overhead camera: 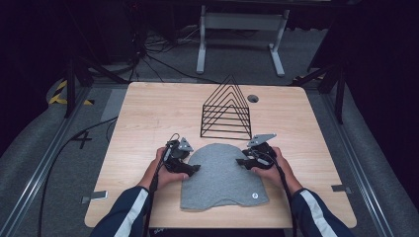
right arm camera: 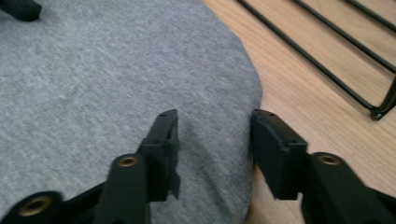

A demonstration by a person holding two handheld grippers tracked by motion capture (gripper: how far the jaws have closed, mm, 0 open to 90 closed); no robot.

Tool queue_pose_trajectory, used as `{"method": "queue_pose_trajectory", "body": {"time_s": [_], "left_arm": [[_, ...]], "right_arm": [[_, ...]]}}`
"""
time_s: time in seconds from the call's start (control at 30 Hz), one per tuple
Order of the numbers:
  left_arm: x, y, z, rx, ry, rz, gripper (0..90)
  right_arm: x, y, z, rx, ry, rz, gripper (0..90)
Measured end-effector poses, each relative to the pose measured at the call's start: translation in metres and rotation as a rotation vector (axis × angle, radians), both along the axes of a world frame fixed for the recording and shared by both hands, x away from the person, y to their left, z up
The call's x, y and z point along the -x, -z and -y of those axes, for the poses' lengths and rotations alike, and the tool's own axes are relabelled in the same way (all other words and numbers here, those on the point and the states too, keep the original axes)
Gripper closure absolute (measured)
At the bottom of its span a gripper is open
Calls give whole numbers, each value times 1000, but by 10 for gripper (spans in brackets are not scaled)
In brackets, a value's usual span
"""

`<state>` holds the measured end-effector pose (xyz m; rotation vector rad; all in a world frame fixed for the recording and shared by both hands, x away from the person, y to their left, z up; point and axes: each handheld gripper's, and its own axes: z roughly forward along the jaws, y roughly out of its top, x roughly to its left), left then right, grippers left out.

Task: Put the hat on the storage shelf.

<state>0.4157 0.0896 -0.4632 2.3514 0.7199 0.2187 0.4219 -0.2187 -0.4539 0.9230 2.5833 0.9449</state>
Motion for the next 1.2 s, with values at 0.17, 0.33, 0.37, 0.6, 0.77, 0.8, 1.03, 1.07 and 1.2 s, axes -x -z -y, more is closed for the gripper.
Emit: {"method": "queue_pose_trajectory", "body": {"time_s": [0.17,0.33,0.37,0.6,0.77,0.8,1.03,1.07,1.2], "left_arm": [[2,-1,1,0,18,-7,391],[2,-2,-1,5,27,-5,483],[1,-2,-1,9,28,-7,509],[1,-2,1,30,84,-28,761],[1,-2,2,61,81,-60,814],[1,-3,1,63,83,-57,821],[10,-26,1,85,82,37,832],[11,-28,1,88,81,55,834],[16,-39,2,73,98,103,836]], "right_arm": [[3,-2,-3,17,-6,-17,651],[7,-3,-4,16,-14,-36,718],[8,-4,-4,16,-16,-40,733],[20,-3,-1,6,-41,-38,842],[21,-4,0,8,-51,-25,847],[21,-5,1,4,-50,-17,847],[26,-20,7,-40,-59,26,848],[27,-24,8,-43,-58,38,848],[32,-38,10,-60,-65,84,849]]}}
